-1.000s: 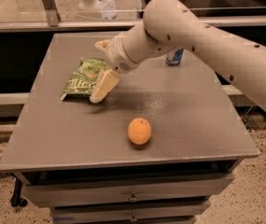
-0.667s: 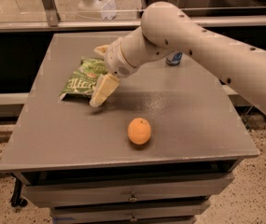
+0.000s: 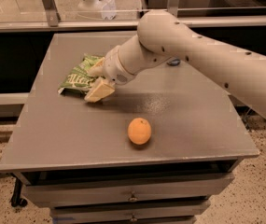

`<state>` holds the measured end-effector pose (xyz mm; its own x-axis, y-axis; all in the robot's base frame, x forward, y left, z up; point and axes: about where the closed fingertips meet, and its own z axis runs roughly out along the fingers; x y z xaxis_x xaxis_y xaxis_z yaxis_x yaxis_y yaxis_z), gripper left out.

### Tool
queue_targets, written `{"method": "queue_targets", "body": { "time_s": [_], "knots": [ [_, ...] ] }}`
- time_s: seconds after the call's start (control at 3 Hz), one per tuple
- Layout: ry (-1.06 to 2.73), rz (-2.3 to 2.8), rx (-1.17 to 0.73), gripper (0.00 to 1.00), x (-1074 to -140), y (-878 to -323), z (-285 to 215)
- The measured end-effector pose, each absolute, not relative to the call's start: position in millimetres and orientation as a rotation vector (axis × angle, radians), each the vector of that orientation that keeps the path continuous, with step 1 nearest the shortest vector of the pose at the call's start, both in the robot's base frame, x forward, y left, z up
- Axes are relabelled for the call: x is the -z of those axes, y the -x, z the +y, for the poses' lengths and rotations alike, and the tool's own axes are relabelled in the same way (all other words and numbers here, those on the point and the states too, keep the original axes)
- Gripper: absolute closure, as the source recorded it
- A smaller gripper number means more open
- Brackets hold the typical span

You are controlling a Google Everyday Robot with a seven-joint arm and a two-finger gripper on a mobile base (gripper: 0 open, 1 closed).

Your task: Pick green jalapeno chip bag

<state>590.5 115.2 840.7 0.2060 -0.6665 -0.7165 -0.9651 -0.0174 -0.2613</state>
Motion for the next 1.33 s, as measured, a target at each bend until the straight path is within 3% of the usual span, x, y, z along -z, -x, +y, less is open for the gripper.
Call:
{"method": "queue_targets", "body": {
  "time_s": [0.67,1.0,1.33],
  "knots": [
    [1.735,1.542,-0.514,0.87,-845.4,-589.5,109.5],
    [1.711,1.531,-0.512,1.00,-856.2,-589.5,106.7],
    [1.678,1.500,-0.518,1.00,-875.7,-590.1,107.2]
  ]
}}
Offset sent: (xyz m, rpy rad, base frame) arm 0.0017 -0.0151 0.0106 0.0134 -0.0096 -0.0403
